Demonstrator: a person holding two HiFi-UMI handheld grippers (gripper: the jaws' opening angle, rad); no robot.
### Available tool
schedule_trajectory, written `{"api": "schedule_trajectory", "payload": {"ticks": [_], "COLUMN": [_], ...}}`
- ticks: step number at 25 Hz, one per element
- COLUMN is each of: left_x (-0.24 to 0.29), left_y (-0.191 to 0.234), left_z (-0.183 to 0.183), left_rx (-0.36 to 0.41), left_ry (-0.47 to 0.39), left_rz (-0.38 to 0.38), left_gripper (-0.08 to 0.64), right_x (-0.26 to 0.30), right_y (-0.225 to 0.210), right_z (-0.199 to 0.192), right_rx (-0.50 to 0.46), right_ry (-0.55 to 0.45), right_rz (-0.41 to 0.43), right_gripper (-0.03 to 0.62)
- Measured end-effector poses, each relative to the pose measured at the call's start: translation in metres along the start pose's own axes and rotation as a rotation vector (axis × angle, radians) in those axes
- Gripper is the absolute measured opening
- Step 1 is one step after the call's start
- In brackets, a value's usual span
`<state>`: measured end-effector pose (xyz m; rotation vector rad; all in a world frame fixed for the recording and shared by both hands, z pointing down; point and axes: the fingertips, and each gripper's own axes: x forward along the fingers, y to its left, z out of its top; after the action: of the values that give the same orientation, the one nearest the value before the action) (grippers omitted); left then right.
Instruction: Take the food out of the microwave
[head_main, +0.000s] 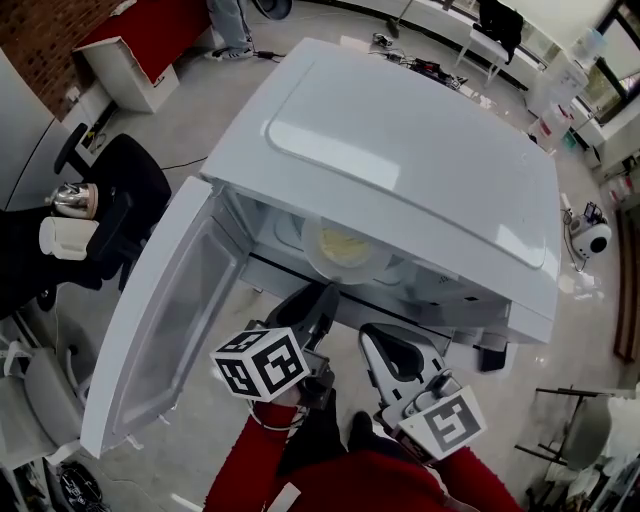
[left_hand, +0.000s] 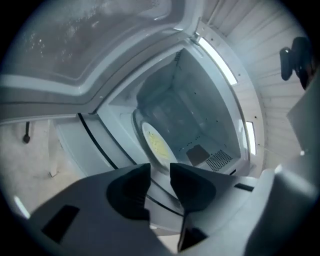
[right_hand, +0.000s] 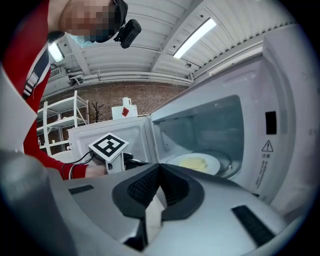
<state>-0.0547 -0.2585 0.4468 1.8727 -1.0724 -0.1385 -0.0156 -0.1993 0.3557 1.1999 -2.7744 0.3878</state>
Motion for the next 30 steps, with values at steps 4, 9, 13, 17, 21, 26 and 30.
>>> {"api": "schedule_trajectory", "payload": {"ticks": [4, 9, 13, 17, 21, 26, 30], "left_x": [0.008, 0.017, 0.023, 0.025, 0.025, 0.024, 0.022], "left_y": [0.001, 0.001, 0.002, 0.002, 0.003, 0.007, 0.004], "left_z": [0.004, 0.006, 0.006, 0.01, 0.01, 0.007, 0.005], "left_rx": [-0.125, -0.285, -0.407, -0.537, -0.613, -0.663, -0.676], "left_ry": [0.009, 0.032, 0.042, 0.027, 0.012, 0.003, 0.0], "left_rz": [-0.036, -0.06, -0.06, -0.07, -0.058, -0.042, -0.052], "left_gripper": [0.12, 0.12, 0.12, 0.111, 0.063, 0.025, 0.021], "right_x": [0.004, 0.006, 0.007, 0.008, 0.004, 0.004, 0.002], "right_y": [0.0, -0.002, -0.006, -0.008, -0.007, -0.007, -0.008], "right_z": [0.001, 0.003, 0.003, 0.003, 0.0, 0.002, -0.001], "right_rx": [0.007, 0.014, 0.023, 0.031, 0.042, 0.044, 0.055], "right_ry": [0.003, 0.008, 0.012, 0.014, 0.032, 0.022, 0.04], "right_rz": [-0.008, -0.016, -0.026, -0.03, -0.031, -0.03, -0.024], "right_gripper": [0.011, 0.011, 0.011, 0.011, 0.011, 0.011, 0.011]}}
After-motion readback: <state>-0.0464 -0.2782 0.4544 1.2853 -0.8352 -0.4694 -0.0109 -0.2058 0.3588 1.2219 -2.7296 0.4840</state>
